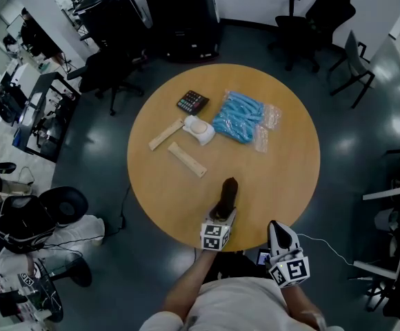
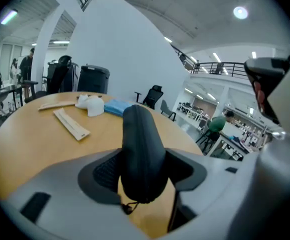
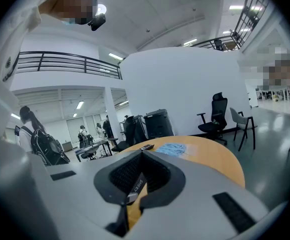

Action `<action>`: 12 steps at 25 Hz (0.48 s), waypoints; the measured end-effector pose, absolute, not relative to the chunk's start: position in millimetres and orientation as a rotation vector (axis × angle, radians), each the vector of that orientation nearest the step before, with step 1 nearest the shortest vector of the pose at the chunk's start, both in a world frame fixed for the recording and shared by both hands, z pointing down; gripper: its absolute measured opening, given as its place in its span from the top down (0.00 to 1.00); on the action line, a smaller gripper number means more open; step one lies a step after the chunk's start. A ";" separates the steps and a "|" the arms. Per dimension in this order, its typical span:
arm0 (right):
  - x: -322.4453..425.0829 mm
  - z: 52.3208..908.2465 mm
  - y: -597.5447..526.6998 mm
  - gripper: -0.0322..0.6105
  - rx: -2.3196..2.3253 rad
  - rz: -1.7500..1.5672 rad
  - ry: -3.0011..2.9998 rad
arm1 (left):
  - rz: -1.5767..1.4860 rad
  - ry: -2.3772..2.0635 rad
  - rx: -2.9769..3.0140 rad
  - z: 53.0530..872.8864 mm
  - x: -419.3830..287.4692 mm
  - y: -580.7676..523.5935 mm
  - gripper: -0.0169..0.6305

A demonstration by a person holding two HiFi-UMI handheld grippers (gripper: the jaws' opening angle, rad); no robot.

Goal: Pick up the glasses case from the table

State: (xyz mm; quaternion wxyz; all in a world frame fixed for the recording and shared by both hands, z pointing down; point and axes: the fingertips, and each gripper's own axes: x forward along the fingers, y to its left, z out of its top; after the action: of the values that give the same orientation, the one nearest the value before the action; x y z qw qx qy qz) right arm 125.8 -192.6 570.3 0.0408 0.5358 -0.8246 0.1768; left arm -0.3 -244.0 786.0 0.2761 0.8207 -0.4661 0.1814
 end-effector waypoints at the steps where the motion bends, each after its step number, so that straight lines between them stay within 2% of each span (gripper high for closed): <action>1: 124.2 568.0 -193.2 0.93 1.637 0.530 -2.535 | 0.461 -1.275 2.232 771.1 -2.3 -245.1 0.56; 12: 105.7 524.6 -187.0 0.93 1.627 0.367 -2.651 | 0.160 -1.504 2.468 604.2 -29.6 -217.2 0.56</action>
State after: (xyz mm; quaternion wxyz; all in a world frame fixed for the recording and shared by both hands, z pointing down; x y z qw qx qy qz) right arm 105.7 -187.0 524.6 0.0049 0.5194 -0.8465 0.1170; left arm -29.6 -217.2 604.2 0.1235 0.8461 -0.5156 0.0549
